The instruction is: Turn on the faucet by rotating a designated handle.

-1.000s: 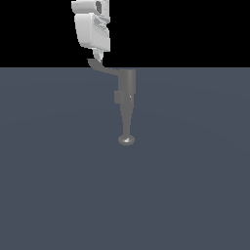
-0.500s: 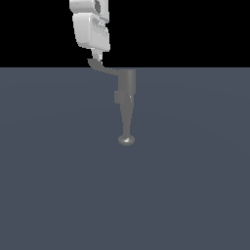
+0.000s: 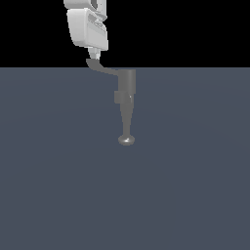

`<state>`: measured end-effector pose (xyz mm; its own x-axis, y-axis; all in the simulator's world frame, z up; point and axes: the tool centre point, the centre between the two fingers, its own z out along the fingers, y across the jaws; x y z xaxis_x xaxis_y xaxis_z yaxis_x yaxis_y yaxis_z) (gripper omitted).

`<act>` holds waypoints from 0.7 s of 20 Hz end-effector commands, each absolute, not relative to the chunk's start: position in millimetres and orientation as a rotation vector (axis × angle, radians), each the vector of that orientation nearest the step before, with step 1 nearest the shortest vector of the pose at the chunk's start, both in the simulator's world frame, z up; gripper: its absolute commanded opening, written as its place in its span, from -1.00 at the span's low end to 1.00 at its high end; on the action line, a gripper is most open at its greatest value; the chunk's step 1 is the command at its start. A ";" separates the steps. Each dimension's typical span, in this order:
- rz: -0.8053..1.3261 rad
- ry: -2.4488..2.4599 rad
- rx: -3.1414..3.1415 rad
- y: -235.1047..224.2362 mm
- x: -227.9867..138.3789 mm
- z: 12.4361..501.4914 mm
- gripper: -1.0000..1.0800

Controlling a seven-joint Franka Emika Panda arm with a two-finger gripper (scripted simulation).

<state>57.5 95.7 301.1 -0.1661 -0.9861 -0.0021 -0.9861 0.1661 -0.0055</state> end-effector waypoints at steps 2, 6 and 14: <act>0.001 2.399 -2.029 96.9 45.9 299.7 -1.00; 0.001 2.399 -2.029 98.5 35.0 299.7 -1.00; 0.000 2.399 -2.028 101.3 12.5 299.8 -1.00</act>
<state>19.9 96.9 301.5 -0.1729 -0.9849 -0.0015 -0.9849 0.1729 -0.0069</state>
